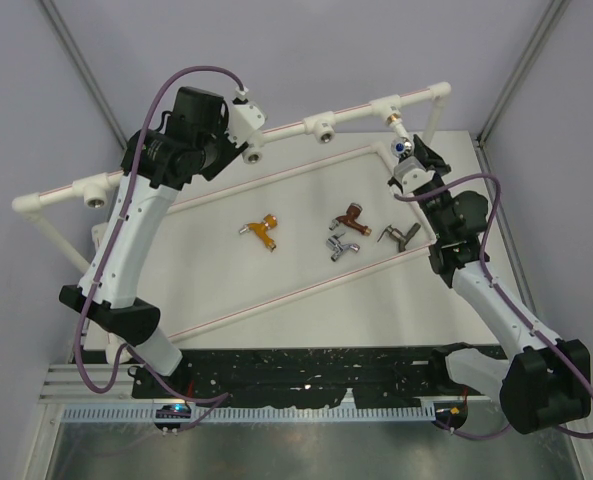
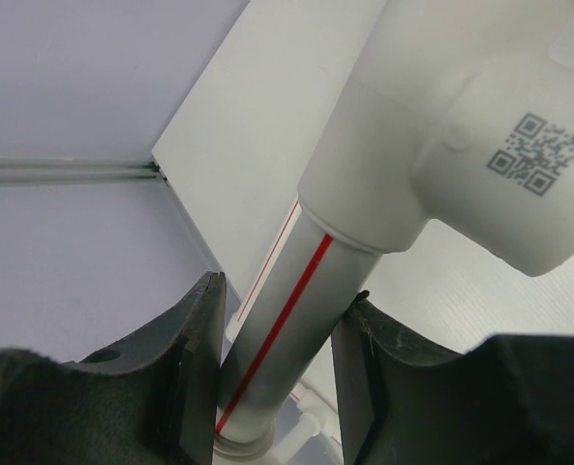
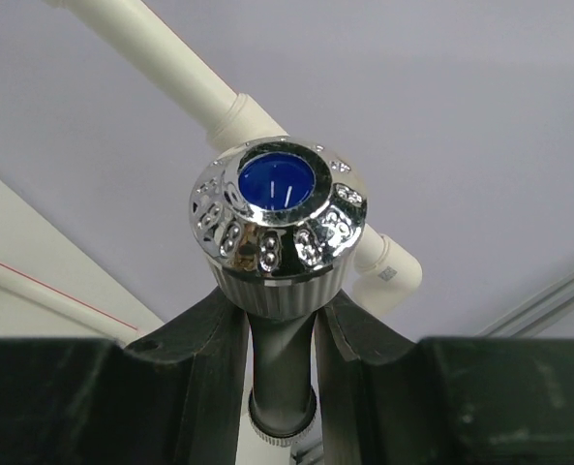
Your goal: Install the water faucets
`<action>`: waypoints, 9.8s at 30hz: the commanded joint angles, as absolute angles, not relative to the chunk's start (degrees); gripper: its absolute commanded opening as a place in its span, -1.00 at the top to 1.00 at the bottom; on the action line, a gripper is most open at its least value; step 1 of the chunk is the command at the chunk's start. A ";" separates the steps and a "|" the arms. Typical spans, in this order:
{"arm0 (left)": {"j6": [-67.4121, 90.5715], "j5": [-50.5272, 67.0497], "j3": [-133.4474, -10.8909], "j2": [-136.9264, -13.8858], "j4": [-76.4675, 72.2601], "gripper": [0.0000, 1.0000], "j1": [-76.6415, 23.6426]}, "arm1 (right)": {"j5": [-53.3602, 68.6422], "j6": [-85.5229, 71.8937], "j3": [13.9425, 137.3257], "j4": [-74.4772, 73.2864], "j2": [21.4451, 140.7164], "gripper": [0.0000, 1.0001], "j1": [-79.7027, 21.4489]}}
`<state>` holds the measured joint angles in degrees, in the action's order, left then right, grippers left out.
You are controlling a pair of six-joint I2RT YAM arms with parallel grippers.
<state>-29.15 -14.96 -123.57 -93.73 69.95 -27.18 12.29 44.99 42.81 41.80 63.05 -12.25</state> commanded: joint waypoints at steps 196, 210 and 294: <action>-12.93 29.36 -73.22 -61.97 21.72 1.00 -50.01 | 57.39 -6.05 45.80 18.78 46.41 0.38 -33.13; -5.27 31.81 -67.76 -58.62 13.71 1.00 -50.01 | 58.71 -11.60 45.88 24.79 48.86 -0.11 -35.24; 67.94 -28.82 -50.72 -46.05 -8.52 -0.87 -12.04 | 12.82 39.98 42.55 37.07 55.54 0.88 -11.34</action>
<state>64.55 -24.97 -52.23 -45.60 1.76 -12.56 10.63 35.70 43.86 27.70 54.15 -12.75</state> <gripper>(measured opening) 0.958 0.351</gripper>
